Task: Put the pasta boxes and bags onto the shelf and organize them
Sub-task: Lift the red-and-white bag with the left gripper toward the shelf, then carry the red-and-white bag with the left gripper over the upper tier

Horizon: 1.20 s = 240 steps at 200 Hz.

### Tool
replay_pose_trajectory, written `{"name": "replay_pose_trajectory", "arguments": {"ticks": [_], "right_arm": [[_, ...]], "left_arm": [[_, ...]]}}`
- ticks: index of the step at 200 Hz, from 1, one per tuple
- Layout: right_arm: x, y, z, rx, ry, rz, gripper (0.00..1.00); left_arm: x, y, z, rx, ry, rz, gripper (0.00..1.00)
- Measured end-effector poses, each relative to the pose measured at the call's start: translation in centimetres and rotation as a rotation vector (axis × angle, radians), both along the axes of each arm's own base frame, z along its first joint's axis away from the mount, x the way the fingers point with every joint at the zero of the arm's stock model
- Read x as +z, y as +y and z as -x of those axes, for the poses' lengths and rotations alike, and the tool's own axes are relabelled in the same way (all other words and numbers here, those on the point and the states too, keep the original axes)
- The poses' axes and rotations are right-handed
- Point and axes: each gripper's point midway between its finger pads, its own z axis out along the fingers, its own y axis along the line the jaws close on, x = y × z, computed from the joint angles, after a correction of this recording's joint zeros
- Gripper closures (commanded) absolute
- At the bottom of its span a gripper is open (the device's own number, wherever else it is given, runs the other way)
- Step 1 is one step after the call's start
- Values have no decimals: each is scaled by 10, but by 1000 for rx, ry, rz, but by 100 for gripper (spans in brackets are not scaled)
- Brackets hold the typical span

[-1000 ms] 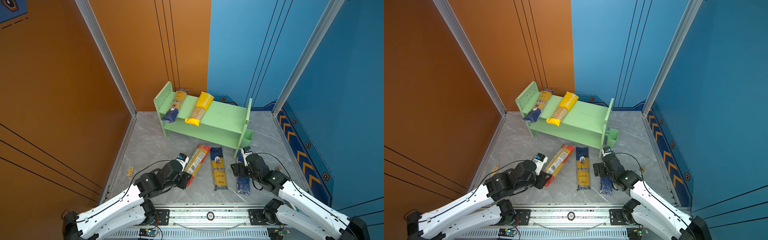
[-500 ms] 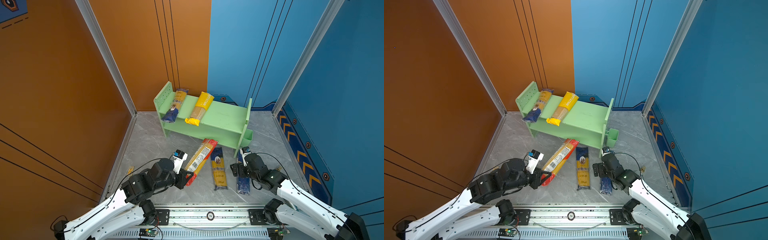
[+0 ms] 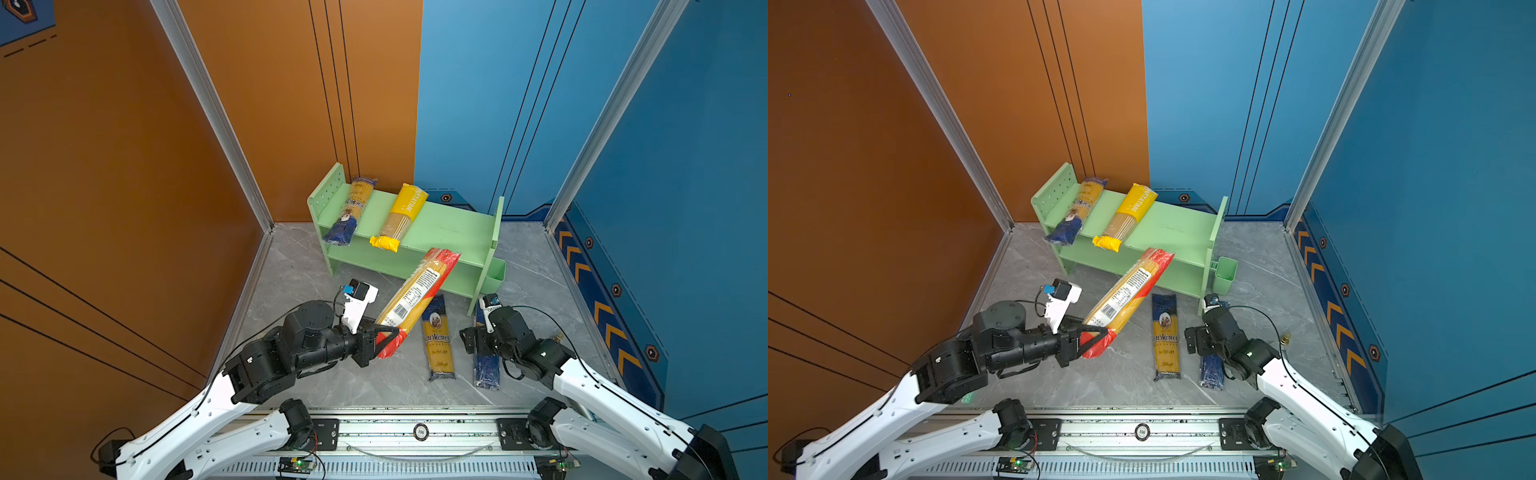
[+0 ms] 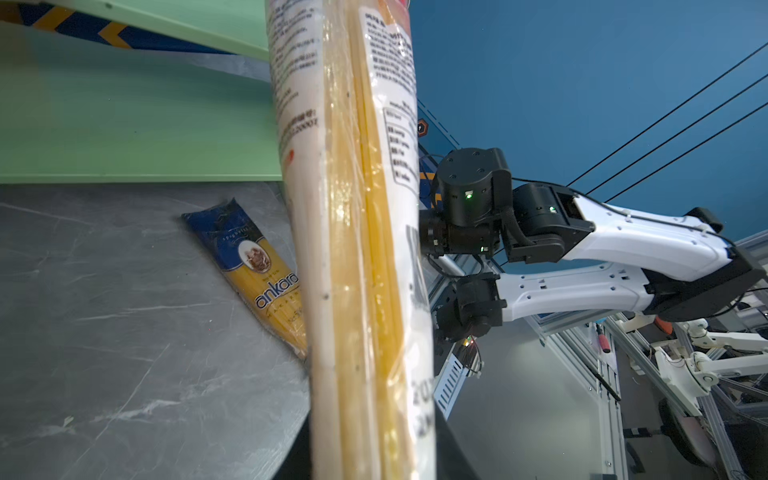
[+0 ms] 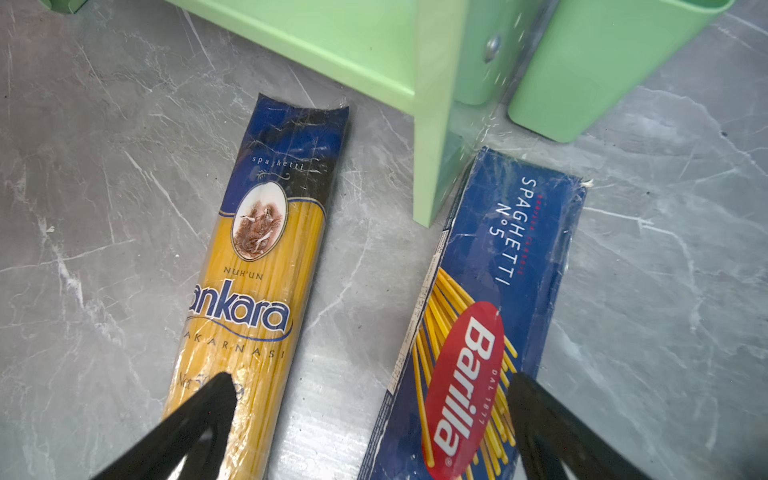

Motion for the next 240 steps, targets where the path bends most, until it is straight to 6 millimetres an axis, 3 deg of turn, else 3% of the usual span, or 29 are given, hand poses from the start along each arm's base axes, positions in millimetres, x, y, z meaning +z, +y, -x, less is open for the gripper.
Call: {"name": "replay_pose_trajectory", "arguments": {"ticks": [64,115,175,240], "right_arm": [[-5,4,3,-8,5,-31,0],[-8,9,6,2,8,-41,0],[-7,9,8,8,-8,-55,0],[-10,10,10,2,-9,-70,0]], "left_arm": [[62,-44,-32,-28,-146,40,100],[95,-81,-90,49,-297,19,100],[79,-103,-169,201,-305,-44,100],[42,-124,-232,303,-265,-130,100]]}}
